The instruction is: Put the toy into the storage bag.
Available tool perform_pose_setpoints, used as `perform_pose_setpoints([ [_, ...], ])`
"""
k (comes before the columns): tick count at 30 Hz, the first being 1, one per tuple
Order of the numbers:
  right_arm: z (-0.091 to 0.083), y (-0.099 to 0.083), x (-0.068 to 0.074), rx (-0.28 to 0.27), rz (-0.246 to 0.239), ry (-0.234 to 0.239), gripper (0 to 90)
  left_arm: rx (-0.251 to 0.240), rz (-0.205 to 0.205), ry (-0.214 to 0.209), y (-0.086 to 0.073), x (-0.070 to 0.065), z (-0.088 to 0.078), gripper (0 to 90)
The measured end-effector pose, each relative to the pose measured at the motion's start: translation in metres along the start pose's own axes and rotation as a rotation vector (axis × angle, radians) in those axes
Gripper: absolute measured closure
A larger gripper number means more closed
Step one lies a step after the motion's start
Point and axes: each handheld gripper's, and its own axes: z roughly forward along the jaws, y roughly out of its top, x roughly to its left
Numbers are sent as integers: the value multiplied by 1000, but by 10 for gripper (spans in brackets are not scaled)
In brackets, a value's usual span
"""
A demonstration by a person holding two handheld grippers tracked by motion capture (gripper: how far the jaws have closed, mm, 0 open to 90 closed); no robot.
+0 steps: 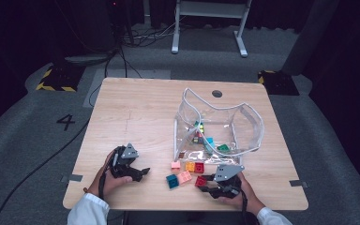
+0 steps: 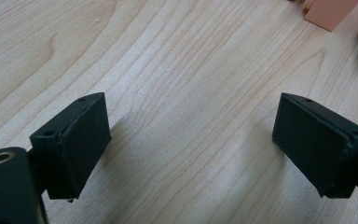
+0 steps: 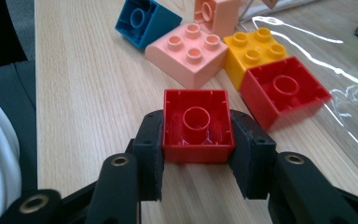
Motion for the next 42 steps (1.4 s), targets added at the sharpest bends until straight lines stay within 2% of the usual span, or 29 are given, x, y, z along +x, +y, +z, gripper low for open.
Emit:
perform_pose_setpoints([
  [3,-10,-3,-1,0,-9,-8,591,-1,1,1,0,0,0,113],
  [5,-19,-5,-1,16,20,-22,591,-1,1,1,0,0,0,113],
  [7,-23,-6,-3,15,22,-25,591,-1,1,1,0,0,0,113],
  [10,-39,-13,-11,-2,43,-45,591,-1,3,0,0,0,0,113],
  [11,-42,-15,-14,-16,15,-50,591,-1,1,1,0,0,0,113],
  [14,-52,-22,-19,-3,23,-88,590,0,1,0,0,0,0,113],
  [17,-59,-26,-22,-4,55,-102,591,0,1,1,0,0,0,113],
  [18,-67,-31,-26,-5,65,-122,591,0,1,1,0,0,0,113],
  [22,-79,-39,-31,-16,84,-158,591,-3,2,1,0,0,0,113],
  [26,-100,-52,-41,-21,128,-199,591,-1,1,1,0,0,0,113],
  [29,-109,-56,-44,-19,142,-210,591,-1,1,0,0,0,0,113],
  [32,-123,-62,-51,-28,165,-254,591,-1,1,1,0,0,0,113],
  [35,-131,-64,-55,-19,171,-273,591,0,1,1,0,0,0,113],
  [42,-161,-67,-71,-88,215,-360,591,0,0,0,0,0,0,113],
])
